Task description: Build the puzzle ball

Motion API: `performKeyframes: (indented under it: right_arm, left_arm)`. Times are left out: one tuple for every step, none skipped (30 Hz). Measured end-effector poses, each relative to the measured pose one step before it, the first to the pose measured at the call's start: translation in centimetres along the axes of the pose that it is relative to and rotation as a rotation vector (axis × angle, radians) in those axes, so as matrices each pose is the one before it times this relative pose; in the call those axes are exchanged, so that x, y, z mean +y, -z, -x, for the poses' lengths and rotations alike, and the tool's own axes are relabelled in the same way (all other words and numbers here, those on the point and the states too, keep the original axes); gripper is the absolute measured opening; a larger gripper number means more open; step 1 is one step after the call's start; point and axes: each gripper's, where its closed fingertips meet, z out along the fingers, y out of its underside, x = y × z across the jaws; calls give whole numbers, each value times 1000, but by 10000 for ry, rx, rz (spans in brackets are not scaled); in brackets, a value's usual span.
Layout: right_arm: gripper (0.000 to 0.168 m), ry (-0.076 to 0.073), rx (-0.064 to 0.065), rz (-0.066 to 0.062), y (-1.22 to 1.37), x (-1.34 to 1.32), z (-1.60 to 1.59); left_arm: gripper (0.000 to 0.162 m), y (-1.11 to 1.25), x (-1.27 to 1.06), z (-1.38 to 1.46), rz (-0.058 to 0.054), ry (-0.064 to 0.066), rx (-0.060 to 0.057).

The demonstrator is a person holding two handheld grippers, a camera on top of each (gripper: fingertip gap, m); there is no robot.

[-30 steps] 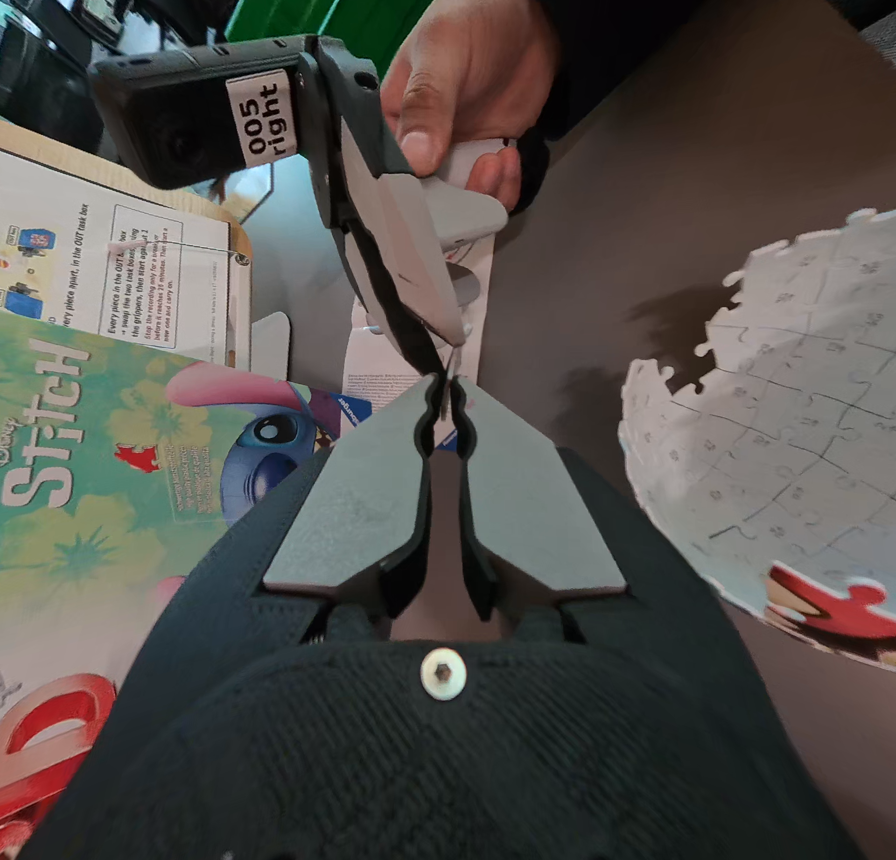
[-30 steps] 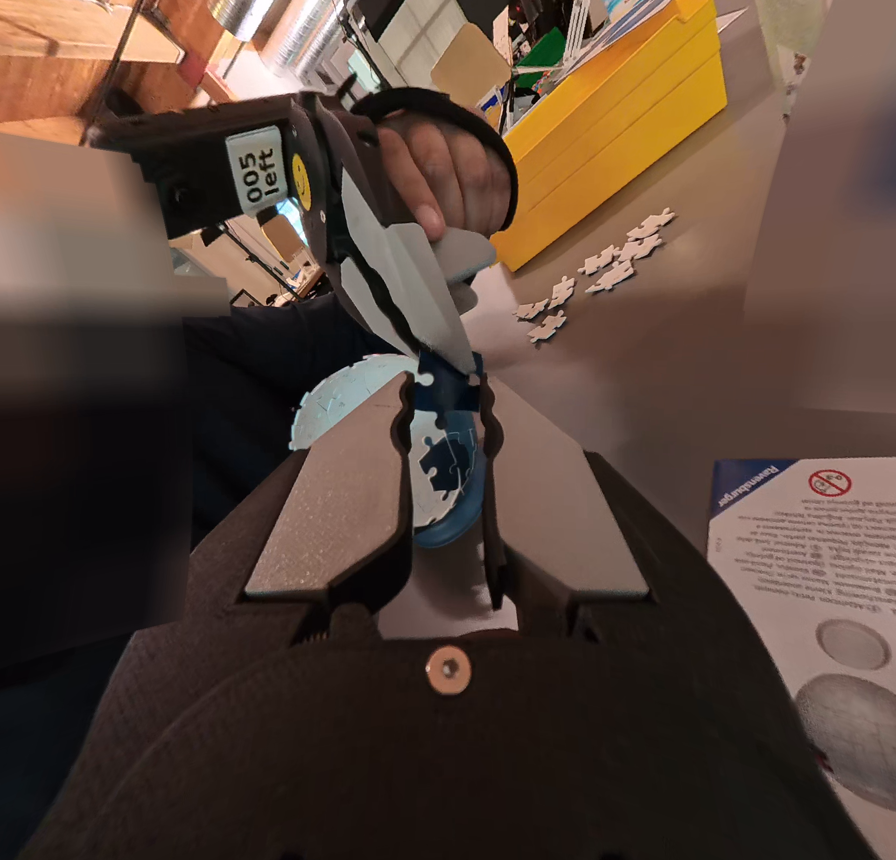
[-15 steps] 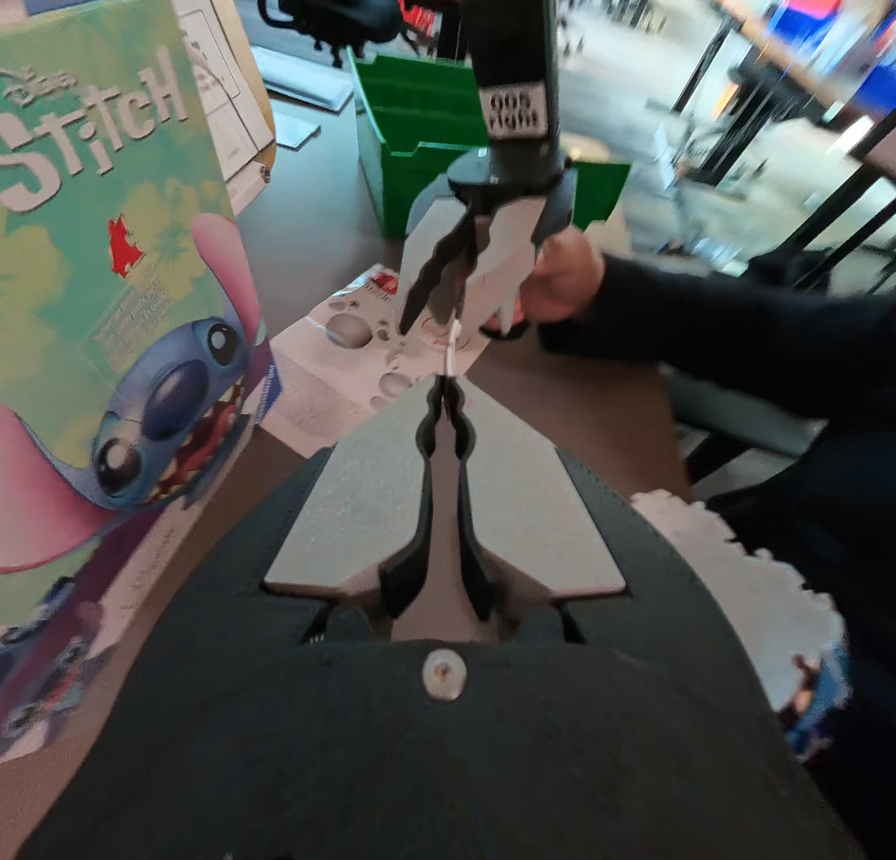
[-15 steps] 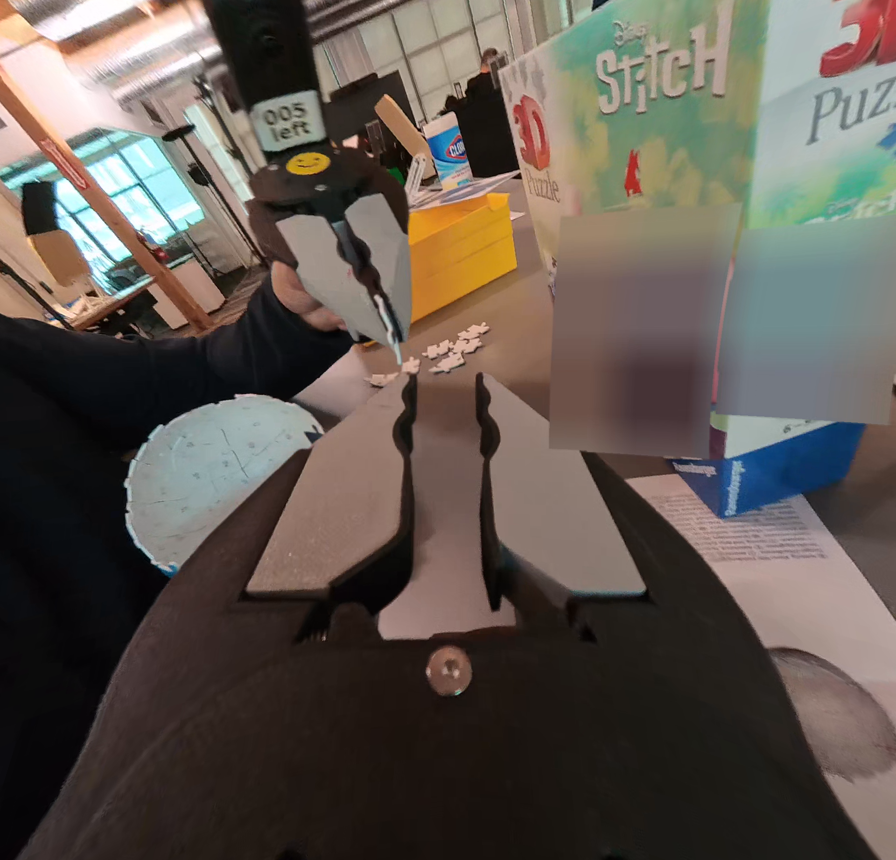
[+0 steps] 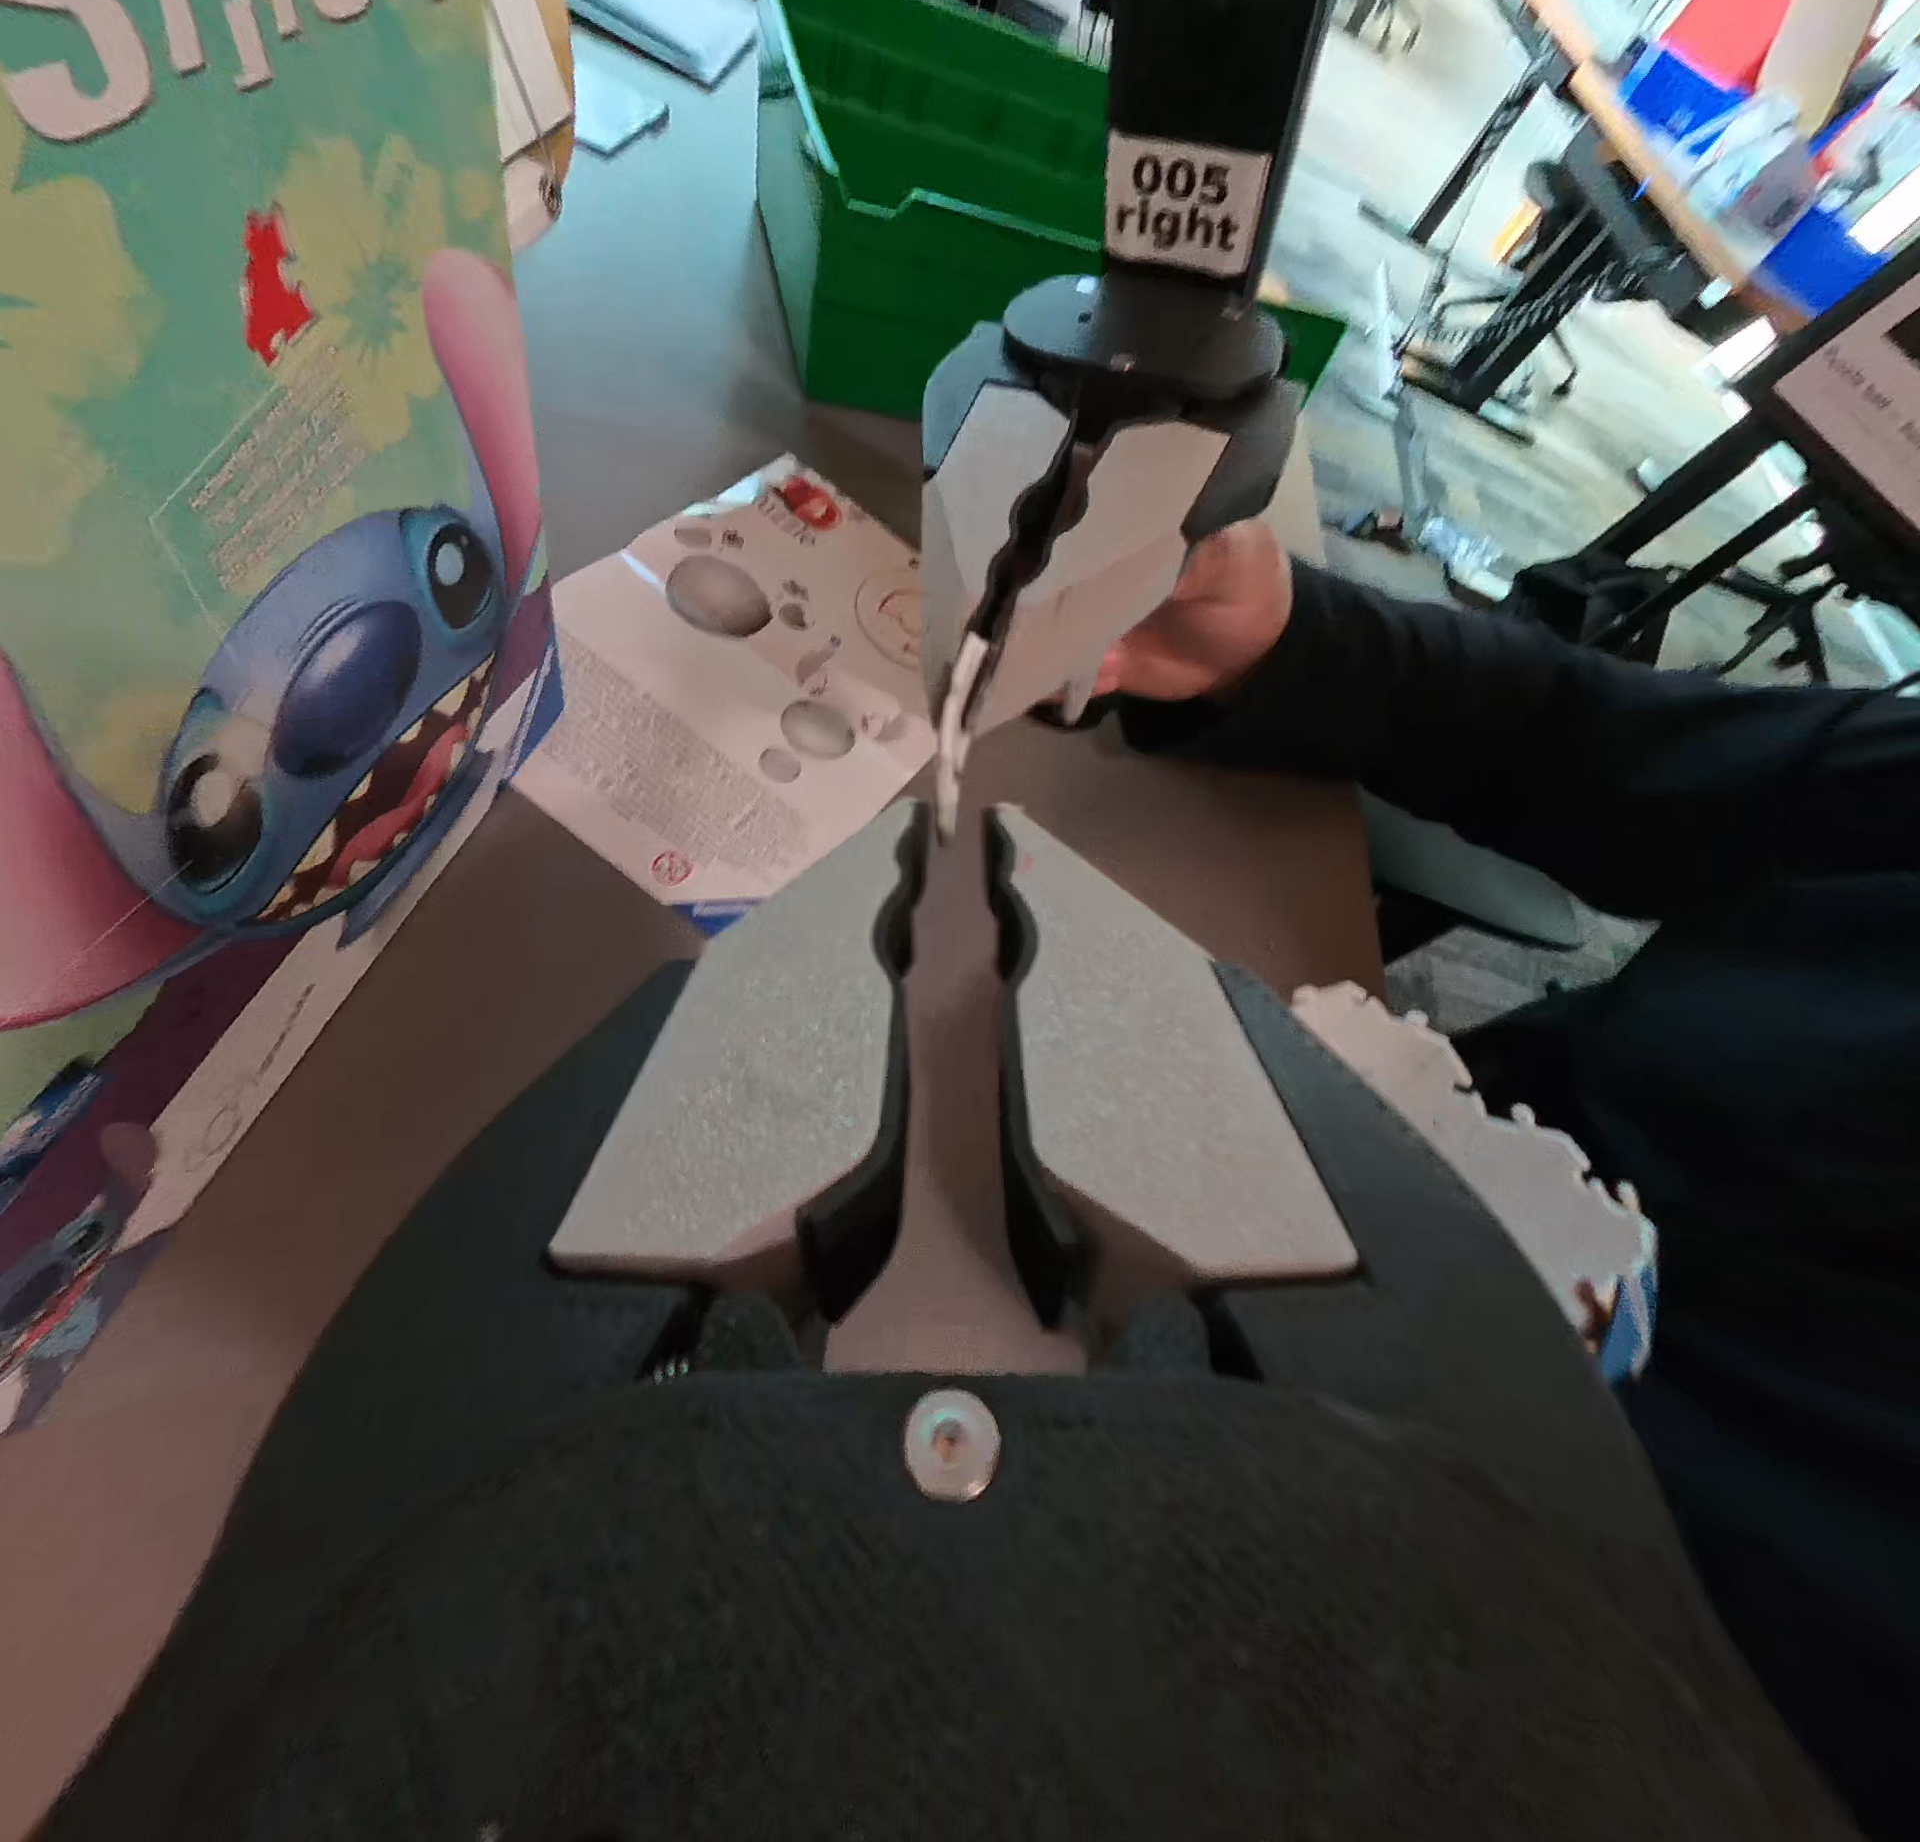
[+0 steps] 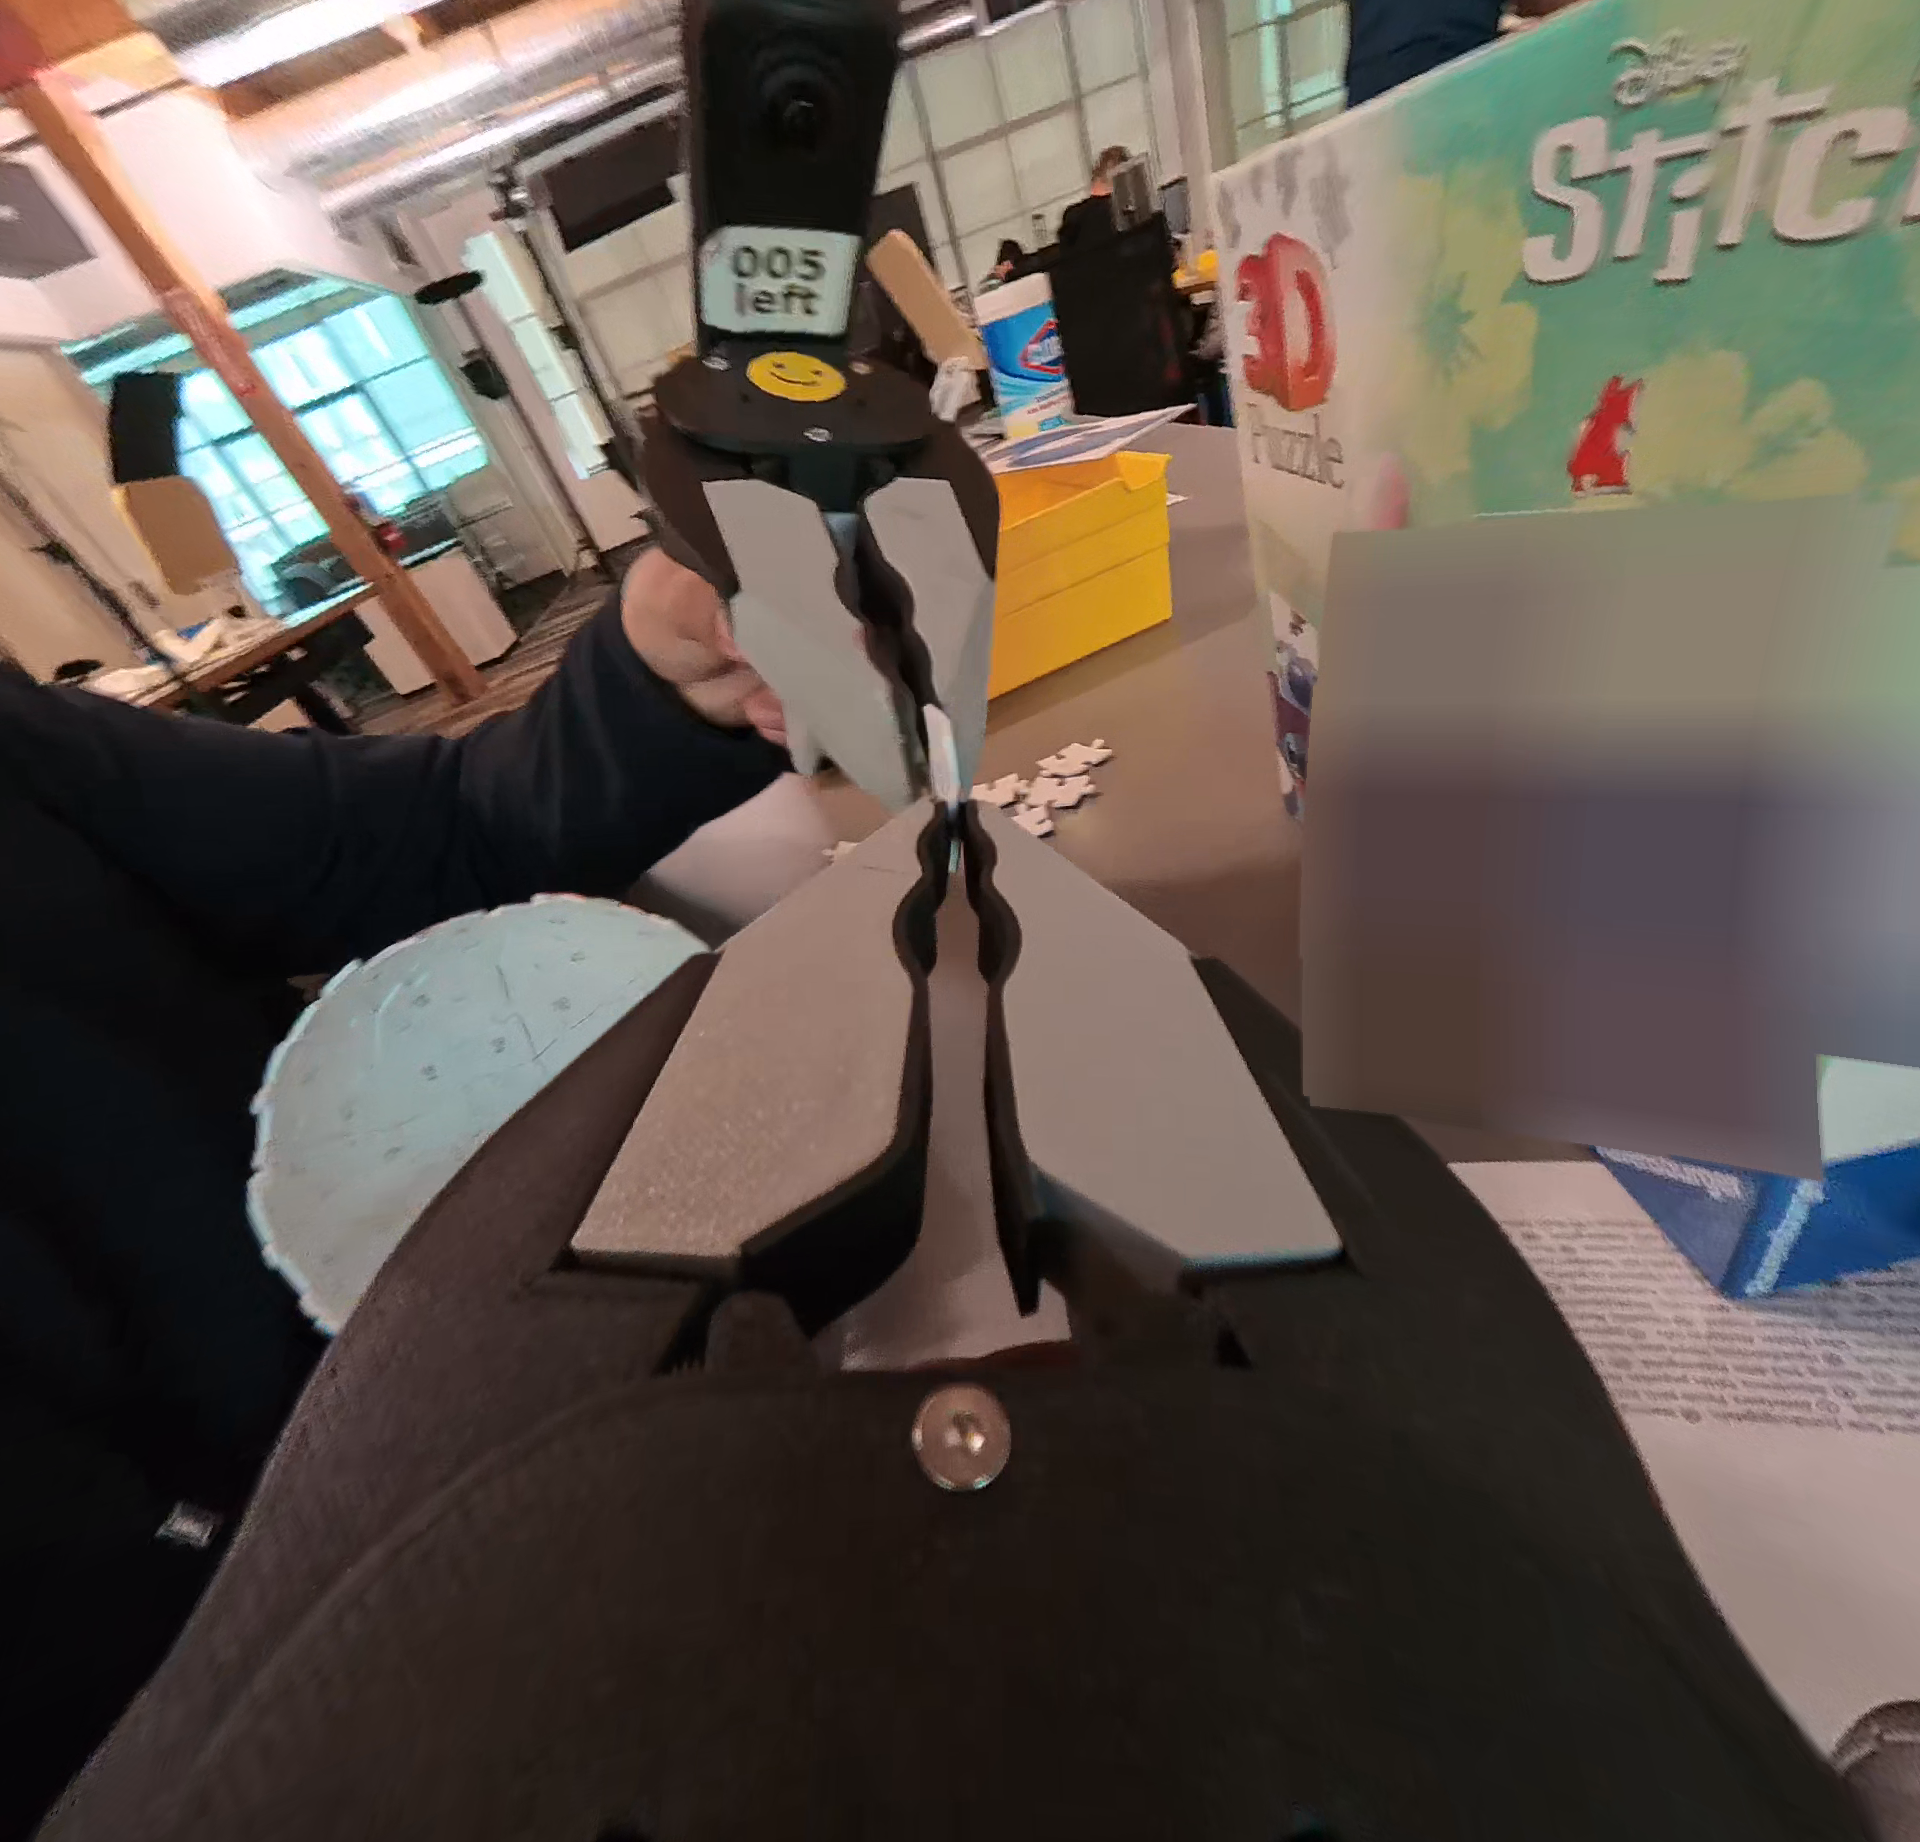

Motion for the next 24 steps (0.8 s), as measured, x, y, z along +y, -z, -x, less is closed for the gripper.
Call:
performKeyframes:
  right_arm:
    - [0,-139,179,-15,51,16,-368]
    - [0,-125,-23,8,122,30,-115]
    - [0,-79,-65,-11,172,-16,-53]
    - [0,-40,31,-44,182,-71,-181]
    - [0,-49,57,-26,163,-71,-243]
    - [0,-86,16,3,100,-48,-194]
    - [0,-86,-2,-10,61,-52,-152]
    - [0,-55,-6,-26,12,-27,-120]
    - [0,-50,-18,24,-33,76,-95]
    - [0,-66,-12,98,-92,219,-114]
    - [0,-68,7,130,-130,286,-126]
    - [0,-52,25,130,-159,284,-130]
    - [0,-20,14,130,-167,272,-79]
    - [0,20,-15,116,-162,214,3]
    - [0,47,-19,88,-140,173,31]
    - [0,41,-1,82,-116,161,-1]
    - [0,22,20,59,-93,124,-37]
    - [0,3,6,-5,-56,16,-19]
    - [0,-11,-24,-84,-8,-119,51]
    - [0,-3,-53,-177,46,-288,145]
    - [0,29,-83,-280,102,-456,247]
    - [0,64,-78,-372,164,-617,302]
    - [0,76,-52,-393,185,-647,274]
    - [0,56,-10,-338,165,-549,193]
  left_arm:
    - [15,774,52,437,206,-93,-205]
    - [17,858,-144,365,37,-126,-179]
    - [18,826,-196,277,-9,-79,-117]
    - [19,727,-191,253,-16,-24,-113]
    - [20,625,-151,264,-18,-35,-150]
    - [20,516,-79,282,0,-88,-216]
    - [20,429,-67,316,-6,-131,-275]
    - [20,339,-69,247,-21,-130,-253]
    - [20,239,-89,22,-22,-95,-123]
    - [20,171,-95,-155,-1,-52,4]
    - [20,152,-155,-207,-19,-54,23]
    - [20,123,-214,-173,-56,-82,-14]
    - [20,116,-172,-177,-33,-93,-14]
    - [20,76,-128,-219,-10,-95,16]
    - [20,44,-109,-223,-2,-88,26]
    - [20,-20,-71,-140,2,-75,-5]
    - [20,-123,26,-114,29,-54,8]
    - [20,-260,192,-128,125,-28,46]
    - [20,-368,337,-56,197,-17,21]
    - [20,-438,451,101,244,-23,-56]
    - [20,-507,450,211,235,-11,-119]
    - [21,-567,317,74,134,12,-28]
    - [20,-637,151,-189,17,57,149]
    - [20,-691,16,-272,-61,112,229]
